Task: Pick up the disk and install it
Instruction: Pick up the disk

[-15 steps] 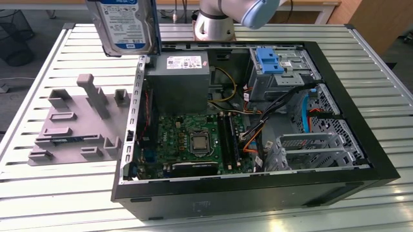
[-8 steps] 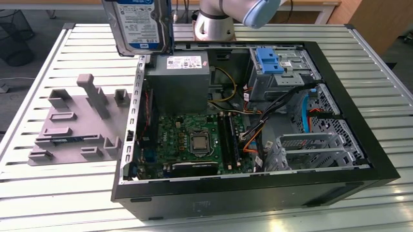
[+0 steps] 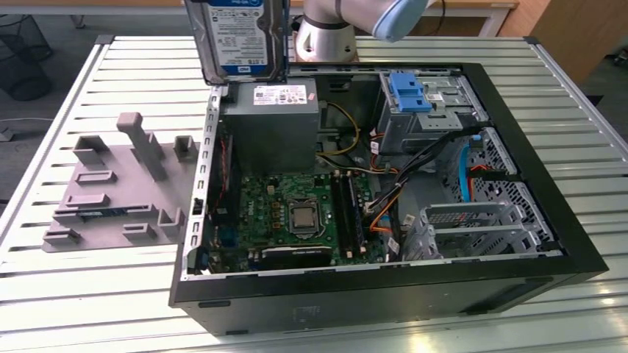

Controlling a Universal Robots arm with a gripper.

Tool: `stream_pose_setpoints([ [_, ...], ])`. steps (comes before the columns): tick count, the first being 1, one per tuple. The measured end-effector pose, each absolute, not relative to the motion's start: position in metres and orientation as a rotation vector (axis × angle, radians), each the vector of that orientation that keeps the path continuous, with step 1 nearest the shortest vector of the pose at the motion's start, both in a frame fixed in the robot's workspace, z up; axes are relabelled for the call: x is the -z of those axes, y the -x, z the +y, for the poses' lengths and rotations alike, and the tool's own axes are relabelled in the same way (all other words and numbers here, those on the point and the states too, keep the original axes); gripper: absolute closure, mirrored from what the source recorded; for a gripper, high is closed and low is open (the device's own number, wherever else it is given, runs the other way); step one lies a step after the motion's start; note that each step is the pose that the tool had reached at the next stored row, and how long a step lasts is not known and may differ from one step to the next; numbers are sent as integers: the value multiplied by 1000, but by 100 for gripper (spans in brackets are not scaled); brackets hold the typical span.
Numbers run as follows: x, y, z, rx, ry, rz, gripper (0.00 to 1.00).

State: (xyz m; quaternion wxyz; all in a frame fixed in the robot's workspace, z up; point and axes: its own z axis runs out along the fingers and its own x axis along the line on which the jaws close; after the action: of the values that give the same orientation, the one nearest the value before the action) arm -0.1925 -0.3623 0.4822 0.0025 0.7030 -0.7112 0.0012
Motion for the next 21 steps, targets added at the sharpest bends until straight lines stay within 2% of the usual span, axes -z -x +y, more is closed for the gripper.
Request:
stream_pose_setpoints([
  [14, -482, 169, -363, -4, -2205, -2231, 64],
  [21, -482, 169, -375, -4, -2205, -2230, 64],
])
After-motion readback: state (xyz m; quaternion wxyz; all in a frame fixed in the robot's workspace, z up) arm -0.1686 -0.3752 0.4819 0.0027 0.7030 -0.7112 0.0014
